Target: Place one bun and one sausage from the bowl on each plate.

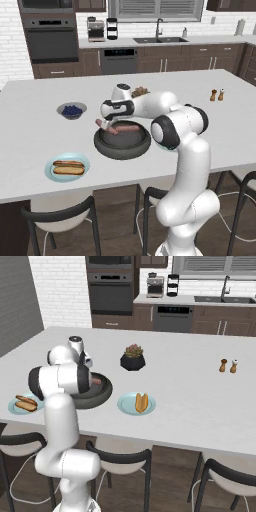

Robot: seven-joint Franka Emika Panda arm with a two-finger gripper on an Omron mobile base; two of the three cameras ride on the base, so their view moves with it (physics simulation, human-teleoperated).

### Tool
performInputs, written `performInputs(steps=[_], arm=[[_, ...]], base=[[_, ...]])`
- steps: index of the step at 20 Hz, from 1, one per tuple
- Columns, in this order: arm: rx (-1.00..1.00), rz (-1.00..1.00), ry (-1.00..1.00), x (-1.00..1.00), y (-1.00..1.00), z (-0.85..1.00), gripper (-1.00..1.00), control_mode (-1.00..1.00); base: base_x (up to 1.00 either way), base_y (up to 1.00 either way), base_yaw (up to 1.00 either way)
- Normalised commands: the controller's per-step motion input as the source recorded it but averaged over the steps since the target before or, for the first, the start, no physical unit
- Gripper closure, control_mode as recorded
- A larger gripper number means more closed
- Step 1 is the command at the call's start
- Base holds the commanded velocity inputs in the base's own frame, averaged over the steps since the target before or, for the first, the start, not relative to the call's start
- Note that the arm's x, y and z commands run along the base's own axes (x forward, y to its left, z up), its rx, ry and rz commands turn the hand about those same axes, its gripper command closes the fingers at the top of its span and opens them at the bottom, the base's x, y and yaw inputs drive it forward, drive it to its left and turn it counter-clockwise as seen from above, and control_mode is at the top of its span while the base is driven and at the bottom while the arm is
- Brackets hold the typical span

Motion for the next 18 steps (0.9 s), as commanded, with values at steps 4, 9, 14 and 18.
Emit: performInputs(steps=[4,9,14,18], arm=[[0.0,0.0,0.01,0.09,0.08,-0.11,-1.0,-1.0],[0.0,0.0,0.01,0.12,0.09,-0.21,-1.0,-1.0],[0.0,0.0,0.02,0.39,0.0,-0.26,-1.0,-1.0],[0.0,0.0,0.0,0.11,0.0,-0.04,1.0,-1.0]], base=[[0.0,0.0,0.0],[0.0,0.0,0.0],[0.0,0.0,0.0],[0.0,0.0,0.0]])
